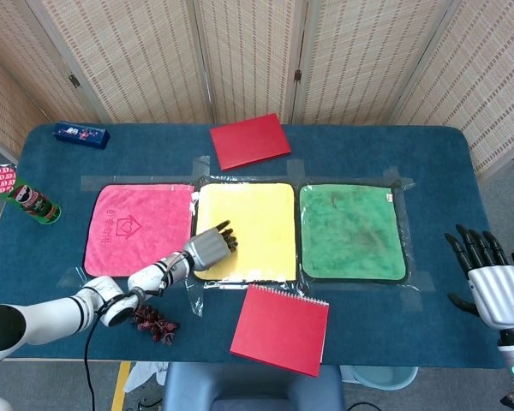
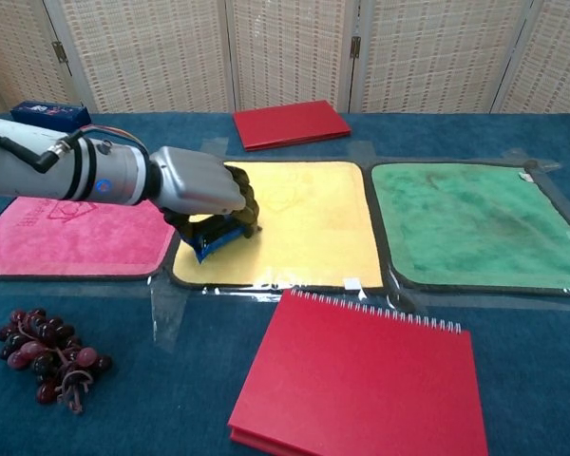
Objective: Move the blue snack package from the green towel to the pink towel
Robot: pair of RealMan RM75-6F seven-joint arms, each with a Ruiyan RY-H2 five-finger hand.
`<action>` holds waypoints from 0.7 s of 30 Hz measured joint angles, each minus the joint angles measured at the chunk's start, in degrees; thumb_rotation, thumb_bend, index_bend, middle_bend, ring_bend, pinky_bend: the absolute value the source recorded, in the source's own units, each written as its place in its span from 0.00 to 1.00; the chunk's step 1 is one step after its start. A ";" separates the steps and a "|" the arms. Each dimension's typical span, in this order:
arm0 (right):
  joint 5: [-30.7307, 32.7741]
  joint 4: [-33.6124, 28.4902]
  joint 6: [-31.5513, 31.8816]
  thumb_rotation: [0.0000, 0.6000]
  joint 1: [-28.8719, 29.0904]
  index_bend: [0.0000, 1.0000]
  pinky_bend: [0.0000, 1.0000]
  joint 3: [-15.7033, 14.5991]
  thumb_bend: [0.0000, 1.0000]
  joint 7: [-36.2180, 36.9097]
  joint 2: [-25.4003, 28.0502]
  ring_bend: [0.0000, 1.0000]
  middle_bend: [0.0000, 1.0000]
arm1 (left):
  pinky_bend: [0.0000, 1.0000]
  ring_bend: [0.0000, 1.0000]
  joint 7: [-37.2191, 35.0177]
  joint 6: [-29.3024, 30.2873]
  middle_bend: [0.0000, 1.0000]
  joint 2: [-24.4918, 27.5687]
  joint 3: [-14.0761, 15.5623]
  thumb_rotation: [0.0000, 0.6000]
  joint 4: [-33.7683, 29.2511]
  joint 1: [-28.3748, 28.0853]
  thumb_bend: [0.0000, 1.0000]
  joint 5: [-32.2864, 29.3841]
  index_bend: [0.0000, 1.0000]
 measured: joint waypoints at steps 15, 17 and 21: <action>-0.98 -0.29 0.78 1.00 -0.32 0.00 0.00 0.58 0.18 0.00 -0.13 0.00 0.00 | 0.00 0.12 -0.57 3.38 0.20 4.94 3.00 1.00 4.90 5.89 0.90 -2.72 0.29; -1.08 -0.28 0.85 1.00 -0.38 0.00 0.00 0.60 0.18 0.08 -0.18 0.00 0.00 | 0.00 0.12 -0.77 3.90 0.20 5.40 2.98 1.00 5.21 6.47 0.90 -3.13 0.29; -1.28 -0.30 1.01 1.00 -0.46 0.00 0.00 0.68 0.18 0.24 -0.20 0.00 0.00 | 0.00 0.12 -2.14 5.54 0.20 6.30 2.37 1.00 4.22 7.43 0.90 -3.47 0.29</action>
